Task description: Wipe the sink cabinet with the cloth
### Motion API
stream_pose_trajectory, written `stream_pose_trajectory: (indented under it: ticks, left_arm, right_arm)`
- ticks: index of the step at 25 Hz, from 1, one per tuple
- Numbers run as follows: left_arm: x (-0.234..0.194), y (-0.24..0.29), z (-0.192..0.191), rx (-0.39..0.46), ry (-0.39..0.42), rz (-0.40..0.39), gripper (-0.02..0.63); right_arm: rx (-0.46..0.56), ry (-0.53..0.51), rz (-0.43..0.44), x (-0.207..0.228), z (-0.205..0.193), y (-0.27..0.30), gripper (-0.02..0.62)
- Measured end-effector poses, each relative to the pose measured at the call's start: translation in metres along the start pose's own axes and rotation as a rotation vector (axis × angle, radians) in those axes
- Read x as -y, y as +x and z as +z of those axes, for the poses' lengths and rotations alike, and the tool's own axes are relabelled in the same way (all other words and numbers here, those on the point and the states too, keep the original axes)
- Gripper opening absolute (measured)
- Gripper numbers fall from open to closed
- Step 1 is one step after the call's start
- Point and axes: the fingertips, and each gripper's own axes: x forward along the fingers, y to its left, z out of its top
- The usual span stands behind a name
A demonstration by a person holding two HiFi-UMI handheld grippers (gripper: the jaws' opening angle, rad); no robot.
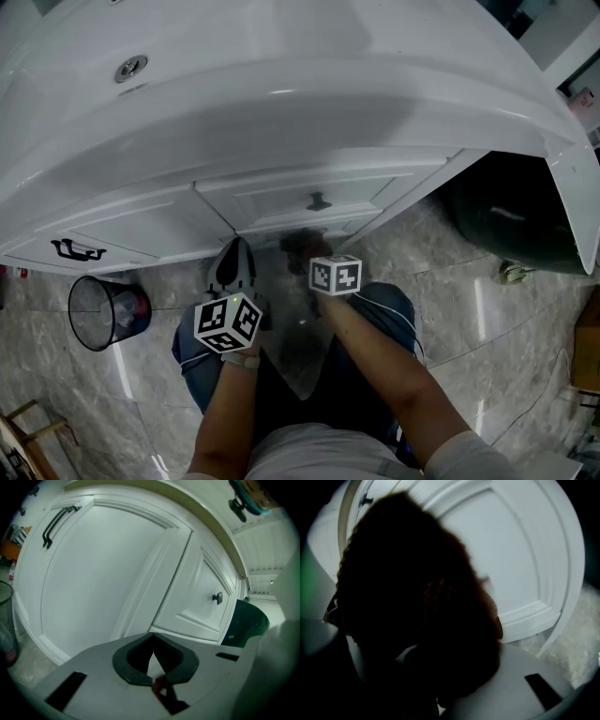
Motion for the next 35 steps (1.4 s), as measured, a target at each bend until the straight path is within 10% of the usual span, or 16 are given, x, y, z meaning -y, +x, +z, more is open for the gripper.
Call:
stream_pose_trajectory:
  ticks: [10, 35]
  left_arm:
    - [-0.012, -0.023, 0.027, 0.089, 0.052, 0.028, 0.011]
    - [0.018, 0.011, -0.004, 0.041, 0.044, 0.013, 0.011]
  right_arm:
    - [-0.120, 0.168, 0.135, -0.051, -0.072, 0.077, 0.075]
    - [-0.007, 0.417, -0.213, 0.127, -0.023, -0.005, 0.075]
